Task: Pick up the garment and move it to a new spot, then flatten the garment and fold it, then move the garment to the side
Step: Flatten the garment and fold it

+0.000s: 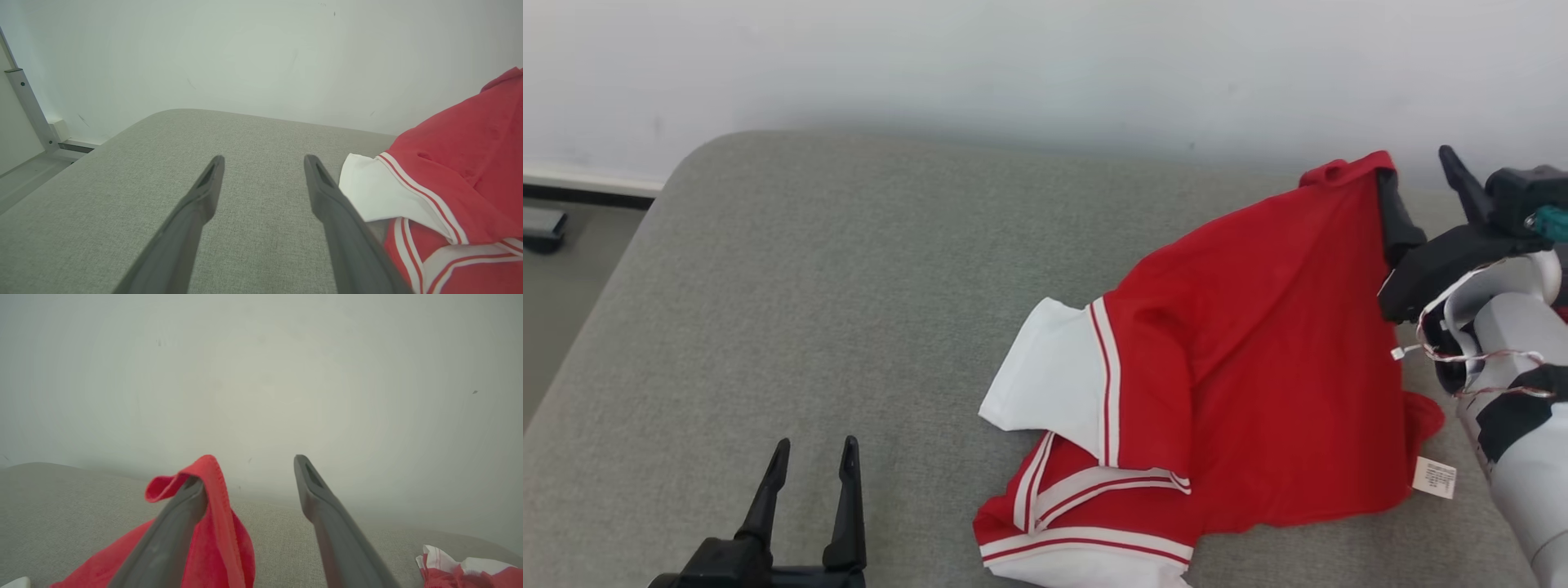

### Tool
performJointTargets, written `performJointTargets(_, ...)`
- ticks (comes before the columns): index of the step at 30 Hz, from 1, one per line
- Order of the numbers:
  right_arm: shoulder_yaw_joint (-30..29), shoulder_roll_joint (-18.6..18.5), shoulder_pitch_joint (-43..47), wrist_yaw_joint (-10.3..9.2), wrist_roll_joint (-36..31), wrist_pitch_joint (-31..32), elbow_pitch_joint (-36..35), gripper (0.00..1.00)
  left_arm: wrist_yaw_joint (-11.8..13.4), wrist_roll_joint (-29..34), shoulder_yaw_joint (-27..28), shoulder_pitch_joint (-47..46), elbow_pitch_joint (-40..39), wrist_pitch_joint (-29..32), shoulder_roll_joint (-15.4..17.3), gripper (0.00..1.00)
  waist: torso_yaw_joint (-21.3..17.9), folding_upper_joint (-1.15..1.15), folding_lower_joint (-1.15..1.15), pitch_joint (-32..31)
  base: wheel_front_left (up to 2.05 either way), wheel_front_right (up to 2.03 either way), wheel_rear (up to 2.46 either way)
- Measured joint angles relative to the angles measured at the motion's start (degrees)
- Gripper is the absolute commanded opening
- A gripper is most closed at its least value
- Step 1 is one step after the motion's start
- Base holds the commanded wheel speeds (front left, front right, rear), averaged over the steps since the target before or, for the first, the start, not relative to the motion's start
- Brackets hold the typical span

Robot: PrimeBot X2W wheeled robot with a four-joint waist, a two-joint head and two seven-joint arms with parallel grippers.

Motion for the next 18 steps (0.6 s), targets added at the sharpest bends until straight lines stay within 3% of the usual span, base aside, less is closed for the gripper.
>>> performJointTargets(5,0.1,-0.6,4.8,0.00,0.7,-0.1,-5.4,1.00,-0.5,0.6,1.2,0.8,-0.1,0.0,0.0,1.00,-2.3,0.00,-0.01,-1.1,0.00,0.00,0.00)
performJointTargets(12,4.4,-0.7,7.1,0.00,3.3,3.4,-5.2,1.00,-1.0,0.7,1.4,0.5,0.0,0.0,0.0,1.00,-4.8,0.00,-0.01,-1.6,0.00,0.00,0.00)
performJointTargets(18,7.0,-0.8,7.6,0.00,5.5,4.9,-4.7,1.00,-1.4,0.4,1.0,0.3,0.6,0.0,0.0,1.00,-4.3,0.00,-0.01,-1.2,0.00,0.00,0.00)
